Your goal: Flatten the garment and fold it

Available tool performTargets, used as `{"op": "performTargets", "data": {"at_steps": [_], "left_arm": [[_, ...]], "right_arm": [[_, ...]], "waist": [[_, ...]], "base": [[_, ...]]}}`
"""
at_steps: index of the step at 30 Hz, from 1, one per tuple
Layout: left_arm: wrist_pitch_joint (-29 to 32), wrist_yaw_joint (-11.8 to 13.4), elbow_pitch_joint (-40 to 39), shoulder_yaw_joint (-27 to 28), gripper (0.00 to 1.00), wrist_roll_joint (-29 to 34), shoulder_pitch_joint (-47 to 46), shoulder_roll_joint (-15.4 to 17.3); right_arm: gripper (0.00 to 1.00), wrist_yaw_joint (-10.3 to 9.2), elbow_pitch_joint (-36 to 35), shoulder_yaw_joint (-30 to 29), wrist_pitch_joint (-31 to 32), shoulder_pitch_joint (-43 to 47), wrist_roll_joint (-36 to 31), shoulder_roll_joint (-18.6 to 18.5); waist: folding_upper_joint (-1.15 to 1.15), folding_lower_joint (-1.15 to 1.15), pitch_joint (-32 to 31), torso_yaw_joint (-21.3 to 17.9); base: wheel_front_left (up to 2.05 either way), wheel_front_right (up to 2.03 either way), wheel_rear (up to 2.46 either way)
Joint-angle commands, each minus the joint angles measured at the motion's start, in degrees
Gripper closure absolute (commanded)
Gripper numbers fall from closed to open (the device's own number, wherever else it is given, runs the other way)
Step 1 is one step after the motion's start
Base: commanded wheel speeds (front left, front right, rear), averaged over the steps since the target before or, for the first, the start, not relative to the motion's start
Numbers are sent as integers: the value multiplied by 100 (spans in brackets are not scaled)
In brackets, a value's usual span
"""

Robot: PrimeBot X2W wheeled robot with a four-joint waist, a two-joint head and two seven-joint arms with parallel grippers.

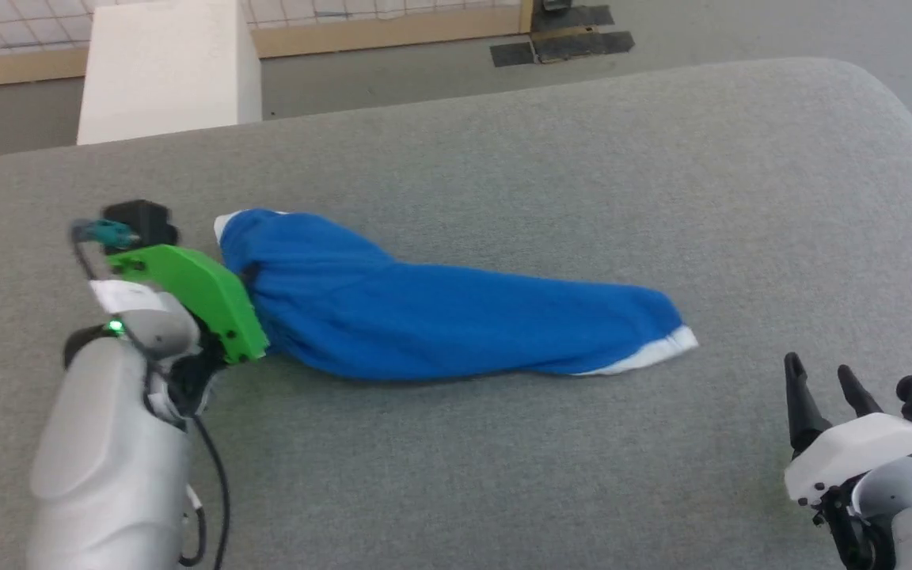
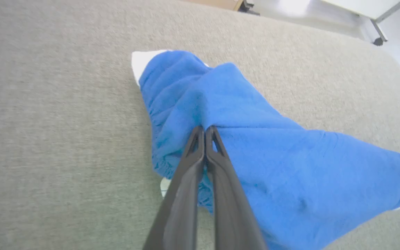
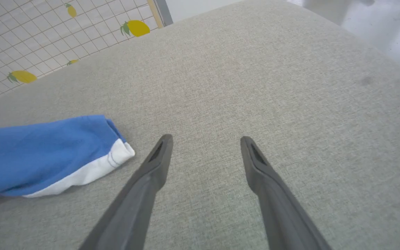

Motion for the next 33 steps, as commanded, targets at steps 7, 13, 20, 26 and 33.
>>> {"op": "performTargets", "data": {"at_steps": [7,13,20,26,33], "left_arm": [[-516,109,-1205,565,100,-421,852,55],[102,247,-2274,288,100,-551,2879,-166],[785,456,-2293,14,80,-680,3876,-272],[-473,536,-2797,822,0,-722,3474,-285],[-3357,395,-2791,983,0,708,3187,-69]], "right_arm": [[0,-9,189,104,-83,-67,10,2],[0,-9,326,101,-115,-10,31,2],[0,-9,404,119,-56,7,-5,2],[0,-9,294,389,174,-213,-143,2],[0,-9,368,1363,1149,-996,-552,2]], "waist": [[0,-1,-457,519],[0,-1,-537,715],[0,-1,-590,937],[0,-1,-682,1068],[0,-1,-592,1124]], "base": [[0,0,0],[0,0,0],[0,0,0],[0,0,0],[0,0,0]]}}
